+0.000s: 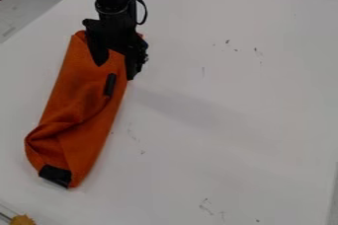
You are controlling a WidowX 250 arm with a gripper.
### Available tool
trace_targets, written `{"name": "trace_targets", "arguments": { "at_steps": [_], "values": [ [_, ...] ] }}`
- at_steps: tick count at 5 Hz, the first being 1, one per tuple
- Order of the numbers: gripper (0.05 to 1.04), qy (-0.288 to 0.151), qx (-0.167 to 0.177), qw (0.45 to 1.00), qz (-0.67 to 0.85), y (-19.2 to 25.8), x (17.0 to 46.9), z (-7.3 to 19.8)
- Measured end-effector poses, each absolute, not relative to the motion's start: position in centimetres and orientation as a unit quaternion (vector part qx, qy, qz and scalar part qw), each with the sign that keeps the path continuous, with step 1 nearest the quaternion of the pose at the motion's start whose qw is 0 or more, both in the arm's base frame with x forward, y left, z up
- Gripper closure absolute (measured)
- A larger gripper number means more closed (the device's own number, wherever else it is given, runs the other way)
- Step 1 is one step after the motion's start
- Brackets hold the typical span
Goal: Unfold the cloth from the right to the left
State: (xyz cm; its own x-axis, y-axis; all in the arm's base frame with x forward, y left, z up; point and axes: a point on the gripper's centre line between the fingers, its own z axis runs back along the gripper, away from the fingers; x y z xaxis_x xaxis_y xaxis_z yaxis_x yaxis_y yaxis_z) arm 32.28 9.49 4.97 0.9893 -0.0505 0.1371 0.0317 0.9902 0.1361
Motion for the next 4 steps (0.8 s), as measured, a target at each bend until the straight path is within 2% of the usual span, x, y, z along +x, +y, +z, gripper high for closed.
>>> {"name": "trace_targets", "arguments": {
  "at_steps": [3, 4],
  "values": [
    [0.083, -0.052, 0.049, 0.997, 0.004, 11.2, 31.4, 2.5],
    [0.083, -0.054, 0.048, 0.997, 0.008, 11.7, 31.3, 2.5]
  ]
}}
